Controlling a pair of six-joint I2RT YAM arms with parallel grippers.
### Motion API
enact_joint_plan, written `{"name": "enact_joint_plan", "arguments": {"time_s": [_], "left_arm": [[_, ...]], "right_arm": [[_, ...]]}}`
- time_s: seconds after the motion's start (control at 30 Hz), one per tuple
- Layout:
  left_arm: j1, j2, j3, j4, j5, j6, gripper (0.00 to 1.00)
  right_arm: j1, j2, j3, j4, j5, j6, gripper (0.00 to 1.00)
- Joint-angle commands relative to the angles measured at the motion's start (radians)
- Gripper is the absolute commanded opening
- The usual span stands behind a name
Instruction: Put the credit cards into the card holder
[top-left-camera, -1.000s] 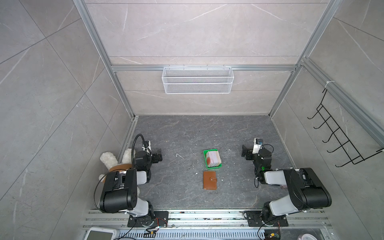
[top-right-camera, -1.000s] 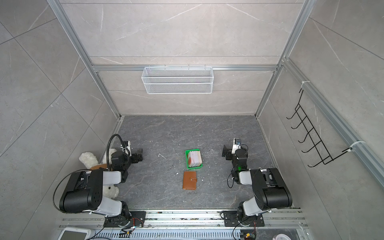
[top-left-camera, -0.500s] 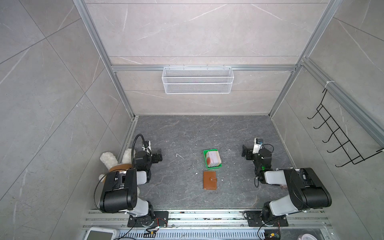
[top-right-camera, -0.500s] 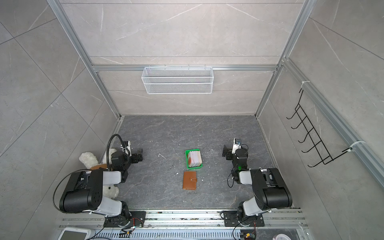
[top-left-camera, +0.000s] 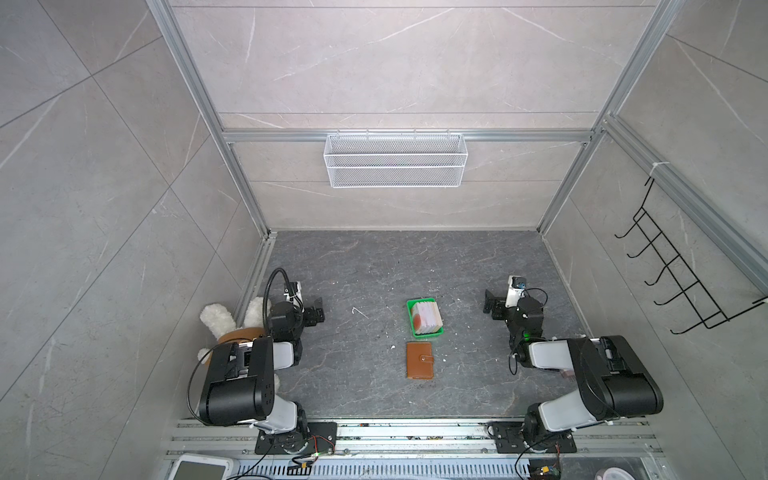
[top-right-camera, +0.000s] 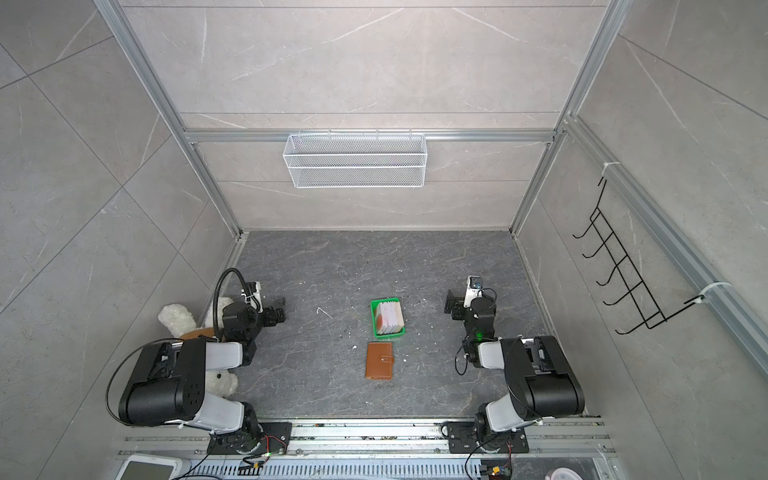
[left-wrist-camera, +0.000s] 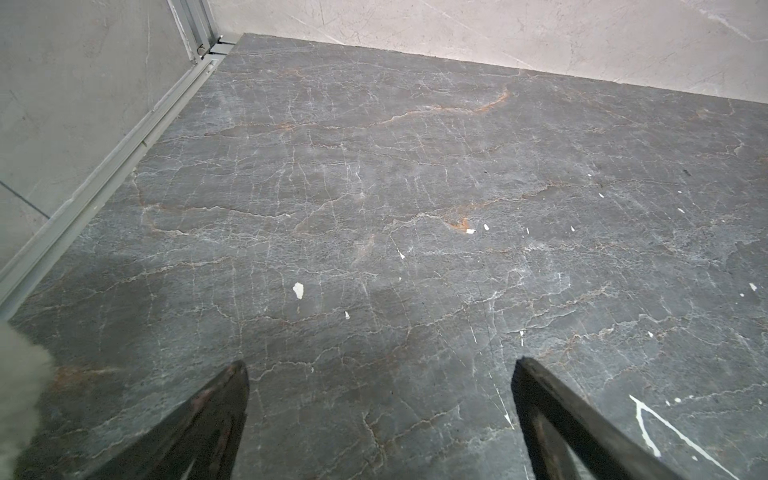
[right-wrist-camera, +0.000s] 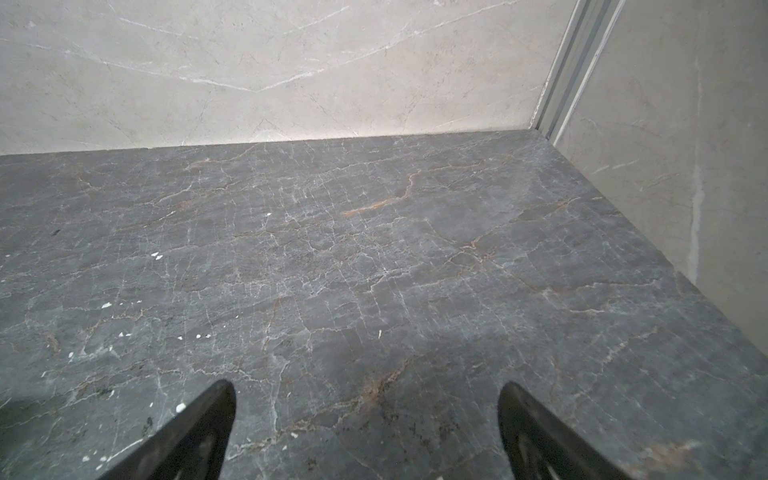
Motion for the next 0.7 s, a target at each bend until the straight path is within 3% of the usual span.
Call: {"name": "enact_joint_plan", "arguments": {"time_s": [0.0,0.13,0.67], "left_arm": [[-0.003,0.002,0.023,0.026,-0.004,0.016,1.0],[-0.003,0.001,0.024,0.025,-0.004,0.016,1.0],[-0.003,0.002,0.025,0.025,-0.005,0.016,1.0]], "right_arm": [[-0.002,-0.003,-0.063,0.119,0.004,-0.012,1.0],[-0.002,0.008,0.034,-0.06,-0.028,-0.02,1.0],[-0.002,0.009,0.03,-0.049,-0.023,-0.02,1.0]]}}
